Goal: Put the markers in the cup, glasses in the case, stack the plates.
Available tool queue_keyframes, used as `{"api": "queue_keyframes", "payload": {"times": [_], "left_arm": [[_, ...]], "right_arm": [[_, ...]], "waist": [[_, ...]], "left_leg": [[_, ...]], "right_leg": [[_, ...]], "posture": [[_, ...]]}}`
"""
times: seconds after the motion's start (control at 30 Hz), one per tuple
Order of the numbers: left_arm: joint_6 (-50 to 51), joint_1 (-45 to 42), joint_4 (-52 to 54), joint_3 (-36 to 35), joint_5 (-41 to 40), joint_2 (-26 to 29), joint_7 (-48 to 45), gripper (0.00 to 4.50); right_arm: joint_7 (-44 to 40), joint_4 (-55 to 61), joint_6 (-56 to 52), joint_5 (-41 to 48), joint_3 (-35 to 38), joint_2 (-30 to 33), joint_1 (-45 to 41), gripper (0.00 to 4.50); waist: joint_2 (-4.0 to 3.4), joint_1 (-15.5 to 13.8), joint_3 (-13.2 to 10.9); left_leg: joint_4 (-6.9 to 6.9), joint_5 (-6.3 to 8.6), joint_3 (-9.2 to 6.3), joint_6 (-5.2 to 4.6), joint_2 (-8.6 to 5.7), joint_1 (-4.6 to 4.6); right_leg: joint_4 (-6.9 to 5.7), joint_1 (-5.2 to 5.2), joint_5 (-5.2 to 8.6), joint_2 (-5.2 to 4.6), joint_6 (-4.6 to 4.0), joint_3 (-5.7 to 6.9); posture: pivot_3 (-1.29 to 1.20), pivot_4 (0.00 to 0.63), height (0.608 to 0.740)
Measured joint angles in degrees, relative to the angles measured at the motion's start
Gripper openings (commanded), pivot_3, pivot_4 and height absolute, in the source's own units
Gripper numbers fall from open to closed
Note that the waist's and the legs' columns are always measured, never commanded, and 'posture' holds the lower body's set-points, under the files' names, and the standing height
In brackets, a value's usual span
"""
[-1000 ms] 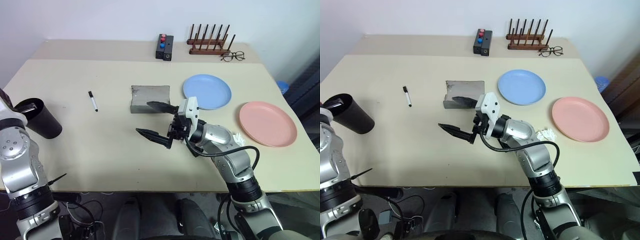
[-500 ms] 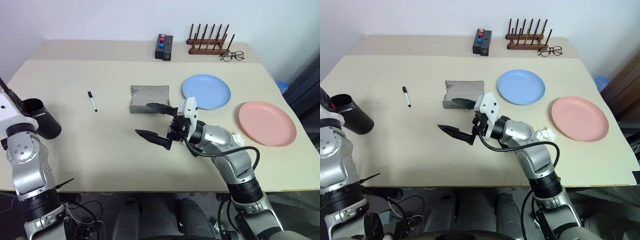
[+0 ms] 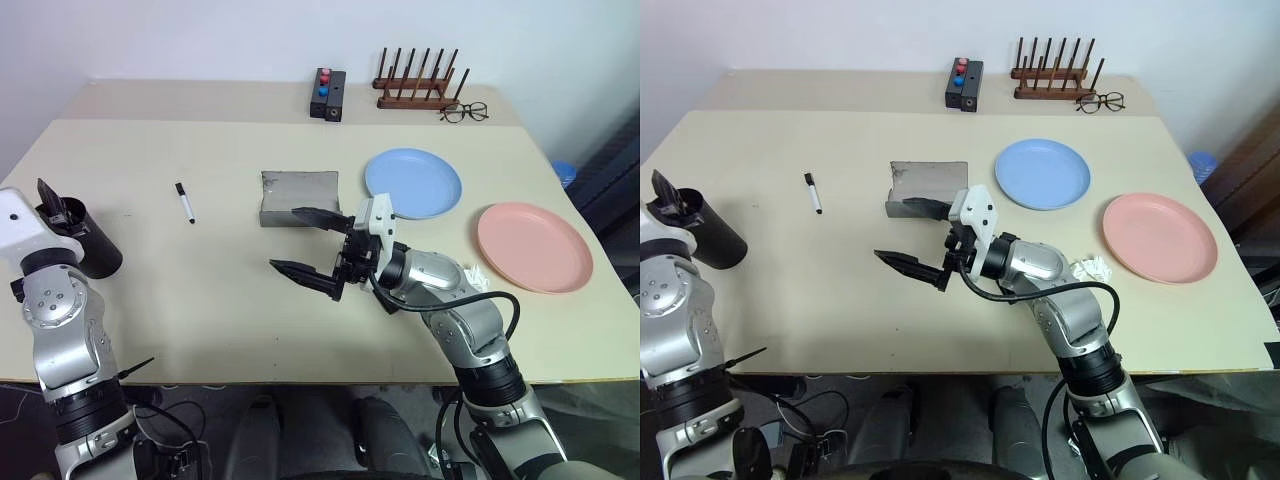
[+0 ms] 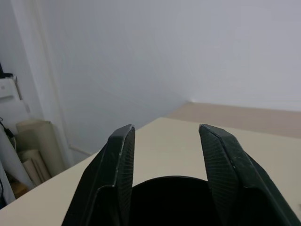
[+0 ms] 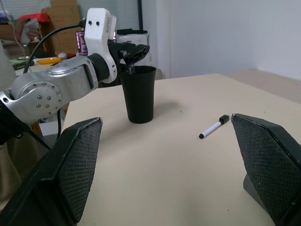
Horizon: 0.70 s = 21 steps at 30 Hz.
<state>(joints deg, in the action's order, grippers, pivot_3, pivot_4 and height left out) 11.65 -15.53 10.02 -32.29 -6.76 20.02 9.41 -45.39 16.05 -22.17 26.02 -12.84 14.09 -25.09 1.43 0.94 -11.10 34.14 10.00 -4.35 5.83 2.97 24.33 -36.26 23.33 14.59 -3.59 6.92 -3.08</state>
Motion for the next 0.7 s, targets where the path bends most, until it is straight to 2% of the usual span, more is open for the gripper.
{"api": "queue_keyframes", "payload": {"times": [0.13, 0.27, 0.37, 0.47, 0.57, 0.7], "left_arm": [[2.04, -3.1, 2.56, 1.77, -1.52, -0.02, -0.92, 2.18], [10.32, -10.39, 5.43, 7.81, -4.84, 1.29, -4.87, 2.18], [20.47, -14.96, 6.35, 12.27, -5.92, 1.92, -5.71, 3.05], [35.17, -19.89, 1.2, 15.25, -4.25, 2.47, -2.66, 4.46], [42.11, -24.29, -6.81, 15.05, -2.13, 1.53, 1.87, 4.46], [44.26, -28.97, -17.74, 14.83, -0.42, 1.83, 3.16, 4.46]], "right_arm": [[0.0, 0.0, -0.06, 0.04, 0.01, 0.07, -0.02, 4.5], [-0.01, 0.0, -0.24, 0.11, 0.0, 0.0, -0.11, 4.5], [-0.02, 0.0, -0.5, 0.13, 0.06, 0.0, -0.2, 4.5], [0.03, -0.01, -0.53, 0.11, 0.11, -0.04, -0.22, 4.5], [0.21, -0.02, -0.55, 0.07, 0.06, -0.12, -0.21, 4.5], [0.6, -0.02, -0.55, 0.03, 0.05, -0.15, -0.18, 4.5]], "waist": [[0.01, -0.3, 0.0], [0.02, -0.27, 0.01], [0.01, 0.36, 0.0], [0.0, 0.82, 0.0], [0.01, 1.19, -0.01], [0.01, 1.34, -0.01]], "left_leg": [[0.01, 0.0, 0.0, 0.01, -0.01, 0.02], [0.03, -0.01, 0.0, 0.01, -0.01, 0.03], [-0.03, 0.0, 0.0, 0.0, 0.0, 0.0], [-0.07, 0.0, -0.09, -0.01, 0.0, -0.03], [-0.06, 0.0, -0.12, 0.0, 0.0, 0.02], [-0.09, 0.0, -0.13, 0.0, -0.01, 0.03]], "right_leg": [[0.02, -0.02, 0.04, -0.01, -0.07, 0.01], [0.03, -0.03, 0.0, 0.0, 0.0, 0.01], [0.04, 0.01, -0.03, 0.02, 0.08, 0.0], [-0.09, 0.05, -0.02, 0.06, 0.14, 0.02], [-0.08, 0.06, -0.02, 0.06, 0.16, 0.05], [-0.05, 0.06, -0.01, 0.04, 0.17, 0.06]], "posture": [[0.0, 0.15, 0.738], [0.0, 0.15, 0.738], [0.0, 0.15, 0.738], [0.0, 0.15, 0.738], [0.0, 0.15, 0.738], [0.0, 0.15, 0.738]]}}
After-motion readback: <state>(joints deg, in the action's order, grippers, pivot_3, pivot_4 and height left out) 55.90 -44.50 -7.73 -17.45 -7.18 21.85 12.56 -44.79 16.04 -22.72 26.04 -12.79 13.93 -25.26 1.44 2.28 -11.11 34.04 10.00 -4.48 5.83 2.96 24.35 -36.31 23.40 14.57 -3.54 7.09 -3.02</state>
